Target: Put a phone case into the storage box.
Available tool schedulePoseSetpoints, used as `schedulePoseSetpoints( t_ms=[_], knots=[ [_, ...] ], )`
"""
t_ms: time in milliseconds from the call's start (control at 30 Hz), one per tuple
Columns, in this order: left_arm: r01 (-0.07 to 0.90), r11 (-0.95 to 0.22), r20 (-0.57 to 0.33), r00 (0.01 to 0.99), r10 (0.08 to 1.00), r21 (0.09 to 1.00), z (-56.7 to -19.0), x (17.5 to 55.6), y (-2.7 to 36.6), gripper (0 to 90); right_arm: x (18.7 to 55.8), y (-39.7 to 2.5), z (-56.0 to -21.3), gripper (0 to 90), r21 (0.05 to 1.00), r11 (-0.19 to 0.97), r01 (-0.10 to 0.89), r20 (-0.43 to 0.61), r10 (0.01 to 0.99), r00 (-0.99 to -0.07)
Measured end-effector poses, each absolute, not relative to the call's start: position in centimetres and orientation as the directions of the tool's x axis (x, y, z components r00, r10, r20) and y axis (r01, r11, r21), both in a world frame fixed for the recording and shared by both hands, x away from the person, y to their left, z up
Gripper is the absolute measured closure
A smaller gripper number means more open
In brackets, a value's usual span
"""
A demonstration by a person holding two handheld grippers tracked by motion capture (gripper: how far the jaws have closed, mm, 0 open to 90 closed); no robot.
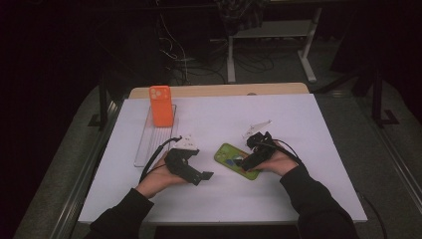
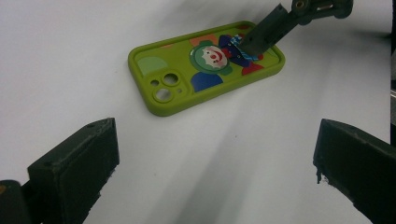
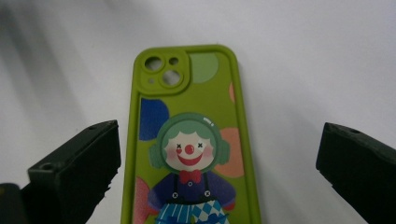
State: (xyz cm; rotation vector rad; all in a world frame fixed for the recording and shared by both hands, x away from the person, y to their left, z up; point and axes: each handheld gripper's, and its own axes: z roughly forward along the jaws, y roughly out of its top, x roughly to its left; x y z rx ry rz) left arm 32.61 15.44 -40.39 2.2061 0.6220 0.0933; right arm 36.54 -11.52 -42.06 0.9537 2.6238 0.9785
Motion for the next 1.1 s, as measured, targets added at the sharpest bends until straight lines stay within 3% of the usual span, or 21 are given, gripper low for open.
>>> schedulePoseSetpoints(
  t_ms=[600, 1100],
  knots=[
    [0.413, -0.529, -0.147, 0.869, 0.472, 0.741, -40.4, 32.7, 15.6, 0.0, 36.9, -10.1, -43.9, 0.6, 0.575, 0.637, 0.513, 0.059, 0.593, -0.803],
    [0.41, -0.533, -0.142, 0.87, 0.472, 0.74, -40.4, 32.9, 15.7, 0.0, 36.6, -9.9, -44.3, 7.7, 0.539, 0.689, 0.484, 0.029, 0.56, -0.828]
  ],
)
